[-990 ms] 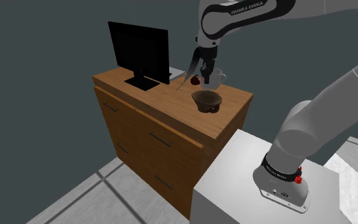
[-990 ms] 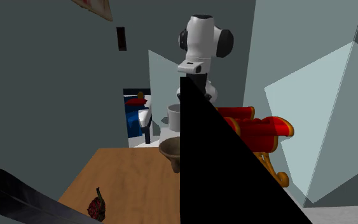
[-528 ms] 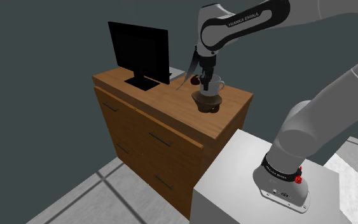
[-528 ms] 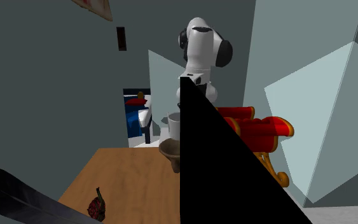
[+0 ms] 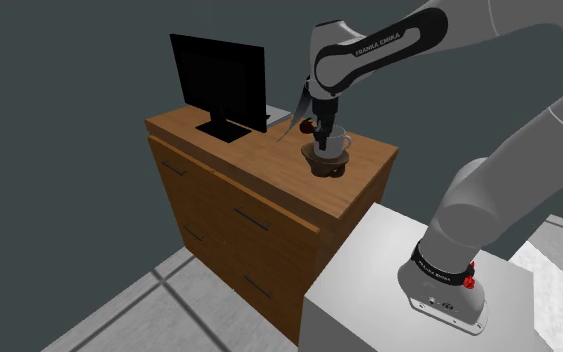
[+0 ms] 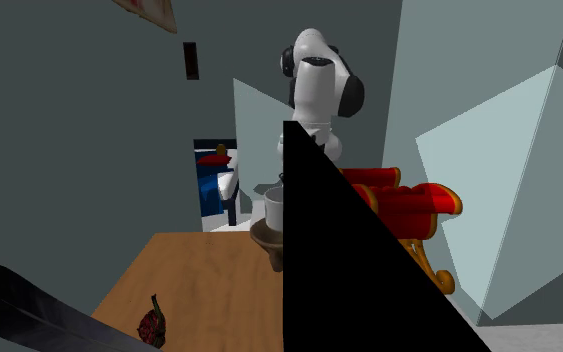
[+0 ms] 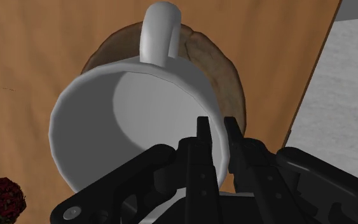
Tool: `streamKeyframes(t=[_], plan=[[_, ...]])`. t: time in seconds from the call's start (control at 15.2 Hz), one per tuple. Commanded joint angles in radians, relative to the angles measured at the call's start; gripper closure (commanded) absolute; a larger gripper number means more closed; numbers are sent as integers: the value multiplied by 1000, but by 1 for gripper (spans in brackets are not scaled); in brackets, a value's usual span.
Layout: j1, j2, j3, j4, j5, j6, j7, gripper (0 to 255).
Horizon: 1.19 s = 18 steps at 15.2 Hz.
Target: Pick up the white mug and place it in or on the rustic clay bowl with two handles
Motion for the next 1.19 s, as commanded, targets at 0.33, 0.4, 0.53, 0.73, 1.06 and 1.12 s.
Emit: streamKeyframes(t=[0.33, 0.4, 0.53, 0.73, 1.06, 1.12], plan=[[-1, 2, -1, -1, -1, 2, -1, 0], [-1, 2, -1, -1, -1, 2, -1, 0], [-1, 2, -1, -1, -1, 2, -1, 0], [2, -16, 4, 51, 4, -69, -1, 0], [4, -26, 8, 102, 7, -131, -2, 0], [4, -26, 8, 103, 7, -131, -2, 0]])
